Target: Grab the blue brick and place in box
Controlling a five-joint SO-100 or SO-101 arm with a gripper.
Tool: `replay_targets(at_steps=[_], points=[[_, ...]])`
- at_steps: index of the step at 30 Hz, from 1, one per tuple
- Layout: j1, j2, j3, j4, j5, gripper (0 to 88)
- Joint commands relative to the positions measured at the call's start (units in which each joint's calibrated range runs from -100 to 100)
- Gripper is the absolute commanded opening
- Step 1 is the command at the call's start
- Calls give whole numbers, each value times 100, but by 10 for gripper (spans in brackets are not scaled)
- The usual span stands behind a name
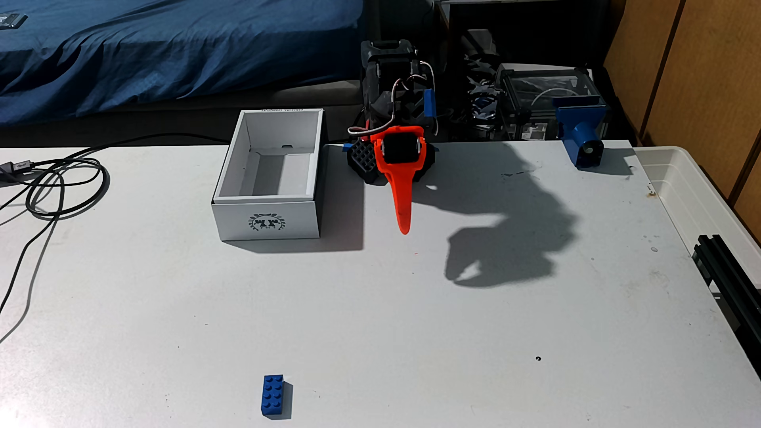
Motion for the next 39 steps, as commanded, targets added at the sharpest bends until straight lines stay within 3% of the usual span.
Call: replay_targets(at_steps=[1, 13, 39], points=[[-19, -59, -17, 13, 24, 10], [-56, -59, -44, 21, 34, 12], [597, 144, -2218, 849, 292, 13]])
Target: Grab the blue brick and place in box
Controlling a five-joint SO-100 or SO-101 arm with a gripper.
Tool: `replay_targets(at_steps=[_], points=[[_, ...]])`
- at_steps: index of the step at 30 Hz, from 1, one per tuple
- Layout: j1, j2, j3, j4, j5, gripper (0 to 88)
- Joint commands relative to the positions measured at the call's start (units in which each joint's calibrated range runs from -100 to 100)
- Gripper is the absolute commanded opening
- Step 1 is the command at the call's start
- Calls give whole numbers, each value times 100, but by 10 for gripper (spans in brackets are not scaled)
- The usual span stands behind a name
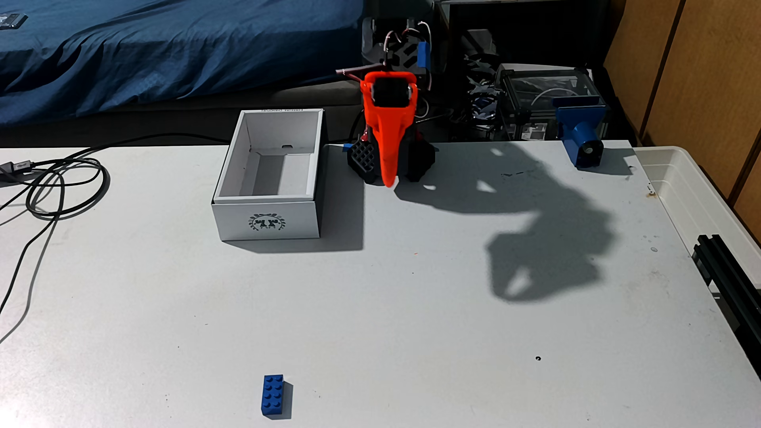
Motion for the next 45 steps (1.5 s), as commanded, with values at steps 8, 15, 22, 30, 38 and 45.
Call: replay_targets(at_steps=[8, 15, 22, 30, 38, 45], points=[[363, 2064, -1707, -89, -39, 13], [861, 3839, -2940, -115, -408, 13], [1537, 5167, -3233, -1029, -934, 13], [1997, 6300, -3410, -1882, -1571, 13], [2213, 7433, -4316, -1882, -2486, 13], [2265, 8465, -5141, -1882, -2991, 14]])
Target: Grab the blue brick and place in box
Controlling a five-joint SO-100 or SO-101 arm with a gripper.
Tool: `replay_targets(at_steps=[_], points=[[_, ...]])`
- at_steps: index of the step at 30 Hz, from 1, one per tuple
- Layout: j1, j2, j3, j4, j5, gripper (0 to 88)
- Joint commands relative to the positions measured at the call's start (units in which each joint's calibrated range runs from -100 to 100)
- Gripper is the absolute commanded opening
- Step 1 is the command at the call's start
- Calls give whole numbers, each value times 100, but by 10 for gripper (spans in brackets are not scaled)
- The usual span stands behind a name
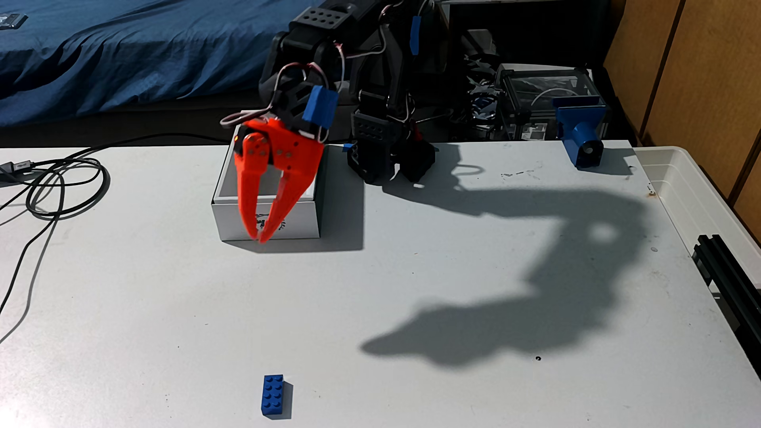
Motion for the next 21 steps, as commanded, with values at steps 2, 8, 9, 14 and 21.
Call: replay_targets(at_steps=[2, 8, 9, 14, 21], points=[[36, 543, -740, -72, -297, 14], [36, 1152, -1565, 5, -565, 40], [36, 1228, -1689, 5, -575, 61], [-1, 1592, -2186, -55, -581, 153], [43, 1769, -2674, -55, -570, 148]])
